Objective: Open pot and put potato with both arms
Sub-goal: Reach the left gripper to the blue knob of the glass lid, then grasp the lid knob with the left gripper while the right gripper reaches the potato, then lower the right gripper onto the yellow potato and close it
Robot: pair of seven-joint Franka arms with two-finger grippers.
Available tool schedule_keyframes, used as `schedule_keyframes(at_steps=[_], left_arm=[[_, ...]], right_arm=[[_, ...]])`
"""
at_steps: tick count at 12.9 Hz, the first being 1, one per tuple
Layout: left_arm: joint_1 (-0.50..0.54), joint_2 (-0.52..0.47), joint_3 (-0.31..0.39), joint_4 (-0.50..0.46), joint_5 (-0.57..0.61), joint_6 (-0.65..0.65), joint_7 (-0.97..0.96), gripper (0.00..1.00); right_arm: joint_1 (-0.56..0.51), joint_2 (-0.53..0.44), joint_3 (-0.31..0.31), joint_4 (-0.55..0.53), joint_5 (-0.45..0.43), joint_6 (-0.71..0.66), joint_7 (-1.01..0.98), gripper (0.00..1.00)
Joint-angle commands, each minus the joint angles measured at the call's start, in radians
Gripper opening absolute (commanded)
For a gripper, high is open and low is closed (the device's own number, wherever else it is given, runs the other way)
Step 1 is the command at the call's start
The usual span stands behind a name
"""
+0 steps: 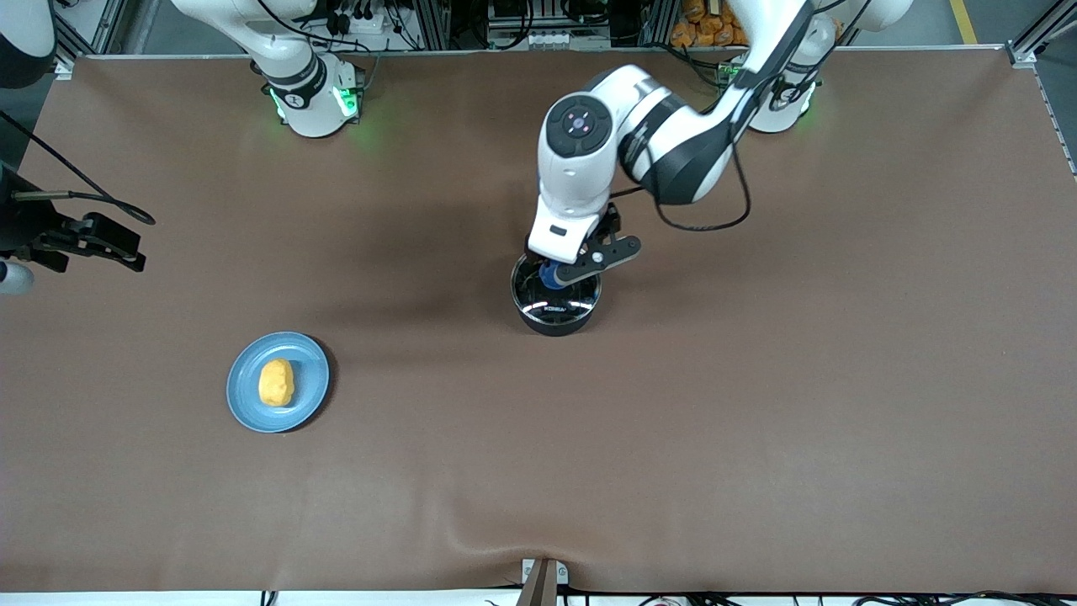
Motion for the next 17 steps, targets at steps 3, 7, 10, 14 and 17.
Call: schedule_keyframes(at_steps=[3,7,10,14,17], left_arm=[[-0.042,0.090,0.006,0.024,0.108,0.065,-0.200,1.00],[-0.040,0.113,0.006,-0.005,0.112,0.128,-0.201,1.00],[-0.035,0.111,0.006,-0.027,0.112,0.165,-0.201,1.00],[-0.031,0.113,0.006,-0.036,0.113,0.169,-0.200,1.00],[-0.032,0.114,0.006,-0.042,0.113,0.185,-0.200,1.00]], right_arm=[[0.015,-0.006,0.003,-0.209,0.004,0.211,0.005,1.00],[0.019,0.041,0.013,-0.359,0.021,0.395,0.008,1.00],[0.020,0.122,0.014,-0.426,0.061,0.546,0.010,1.00],[0.023,0.266,0.013,-0.429,0.068,0.670,0.010,1.00],[0.014,0.328,0.011,-0.445,0.068,0.776,0.008,1.00]])
